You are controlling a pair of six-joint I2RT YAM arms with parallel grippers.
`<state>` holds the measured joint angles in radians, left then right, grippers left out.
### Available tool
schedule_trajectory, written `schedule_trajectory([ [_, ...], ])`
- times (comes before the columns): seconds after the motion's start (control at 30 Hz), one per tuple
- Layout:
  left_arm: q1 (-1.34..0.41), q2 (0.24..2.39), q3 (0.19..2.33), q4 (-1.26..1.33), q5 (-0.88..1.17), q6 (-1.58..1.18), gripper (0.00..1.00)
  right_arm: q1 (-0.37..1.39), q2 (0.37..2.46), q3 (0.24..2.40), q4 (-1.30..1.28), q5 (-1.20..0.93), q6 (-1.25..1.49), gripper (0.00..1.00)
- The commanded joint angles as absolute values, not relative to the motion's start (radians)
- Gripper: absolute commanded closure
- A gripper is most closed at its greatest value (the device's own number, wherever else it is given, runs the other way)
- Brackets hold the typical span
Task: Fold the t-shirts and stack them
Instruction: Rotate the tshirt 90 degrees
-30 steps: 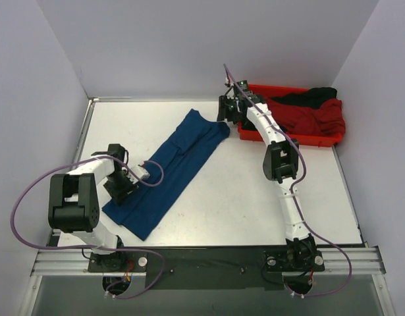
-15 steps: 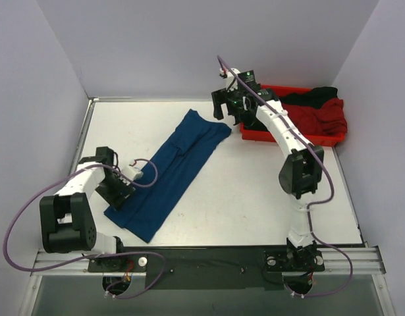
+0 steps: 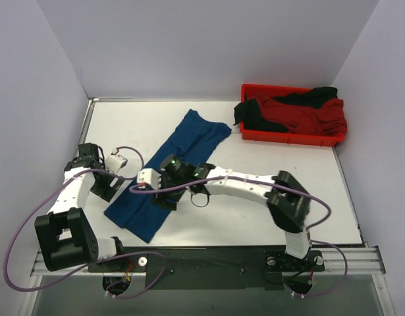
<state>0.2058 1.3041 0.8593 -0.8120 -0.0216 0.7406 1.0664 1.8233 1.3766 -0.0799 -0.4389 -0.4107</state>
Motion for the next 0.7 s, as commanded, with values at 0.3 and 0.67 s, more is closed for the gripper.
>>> schedule_trajectory([
  [0.3, 0.216, 1.361, 0.874, -0.723, -0.055, 0.703, 0.11, 1.239, 2.161, 1.673, -0.216, -0.61, -0.589, 0.47],
  [0.67, 0.218, 1.391, 0.919, -0.755, -0.025, 0.698, 0.11, 1.27, 2.255, 1.663, -0.222, -0.634, -0.537, 0.53],
])
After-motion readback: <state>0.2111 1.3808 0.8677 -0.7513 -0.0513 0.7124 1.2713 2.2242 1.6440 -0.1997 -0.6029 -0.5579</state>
